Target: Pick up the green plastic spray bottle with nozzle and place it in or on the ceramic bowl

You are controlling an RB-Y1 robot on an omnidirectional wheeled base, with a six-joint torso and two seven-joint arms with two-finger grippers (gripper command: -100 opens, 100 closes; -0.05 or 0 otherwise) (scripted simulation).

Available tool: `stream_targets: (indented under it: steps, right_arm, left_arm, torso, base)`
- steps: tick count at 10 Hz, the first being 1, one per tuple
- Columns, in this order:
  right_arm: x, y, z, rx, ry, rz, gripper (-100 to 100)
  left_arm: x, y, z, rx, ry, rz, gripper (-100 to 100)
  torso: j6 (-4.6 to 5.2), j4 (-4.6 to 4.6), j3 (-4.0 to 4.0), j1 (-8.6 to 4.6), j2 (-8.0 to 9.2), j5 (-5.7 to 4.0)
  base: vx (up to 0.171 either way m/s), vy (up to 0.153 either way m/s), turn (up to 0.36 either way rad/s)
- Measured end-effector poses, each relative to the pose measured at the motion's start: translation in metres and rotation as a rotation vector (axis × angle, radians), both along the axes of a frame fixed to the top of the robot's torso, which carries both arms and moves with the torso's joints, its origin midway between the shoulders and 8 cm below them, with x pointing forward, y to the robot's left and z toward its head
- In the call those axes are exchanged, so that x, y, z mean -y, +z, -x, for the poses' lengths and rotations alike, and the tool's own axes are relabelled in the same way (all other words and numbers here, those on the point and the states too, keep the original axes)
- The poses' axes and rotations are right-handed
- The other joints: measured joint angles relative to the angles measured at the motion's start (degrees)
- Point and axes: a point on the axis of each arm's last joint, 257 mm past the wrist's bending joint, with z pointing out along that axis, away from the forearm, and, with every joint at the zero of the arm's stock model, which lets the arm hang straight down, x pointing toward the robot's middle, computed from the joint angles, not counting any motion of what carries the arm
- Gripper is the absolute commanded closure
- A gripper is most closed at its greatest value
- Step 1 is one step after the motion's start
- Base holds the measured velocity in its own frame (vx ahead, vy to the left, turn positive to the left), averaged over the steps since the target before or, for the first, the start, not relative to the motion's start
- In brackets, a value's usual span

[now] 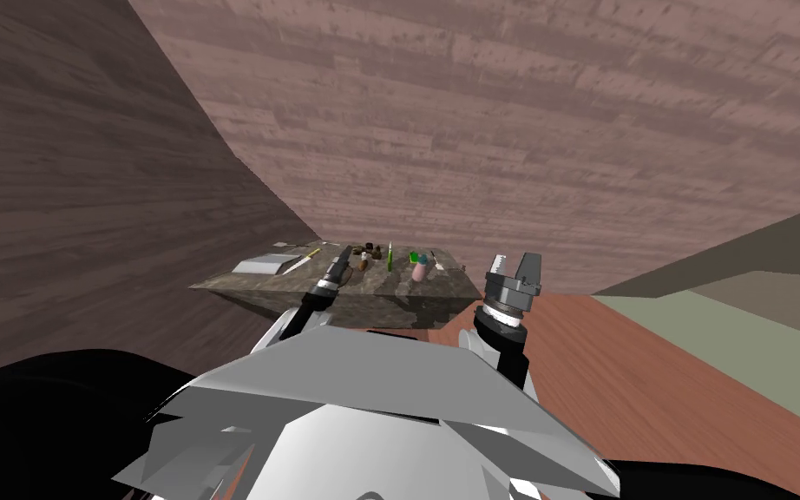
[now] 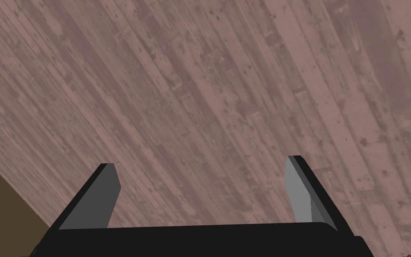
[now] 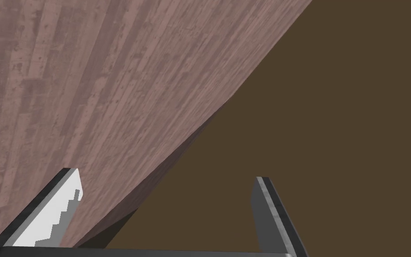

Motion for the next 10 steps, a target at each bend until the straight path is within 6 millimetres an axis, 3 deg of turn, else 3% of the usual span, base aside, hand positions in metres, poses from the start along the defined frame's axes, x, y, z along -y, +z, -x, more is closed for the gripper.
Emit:
stream_targets:
  steps: [7,10]
  right_arm:
    - [0.0,0.0,0.0,0.0,0.0,0.0,0]
    - [0.0,0.0,0.0,0.0,0.0,0.0,0]
  left_arm:
    - [-0.045,-0.076,-0.024,-0.229,0.11,-0.194,-100]
    - [-0.074,-0.108,-0.031,-0.324,0.162,-0.283,-100]
  torso:
    - [-0.01,0.0,0.01,-0.05,0.01,-0.02]
    - [-0.01,0.0,0.0,-0.02,-0.01,-0.01]
  base:
    - [0.008,-0.116,-0.13]
    - [0.019,-0.107,-0.147]
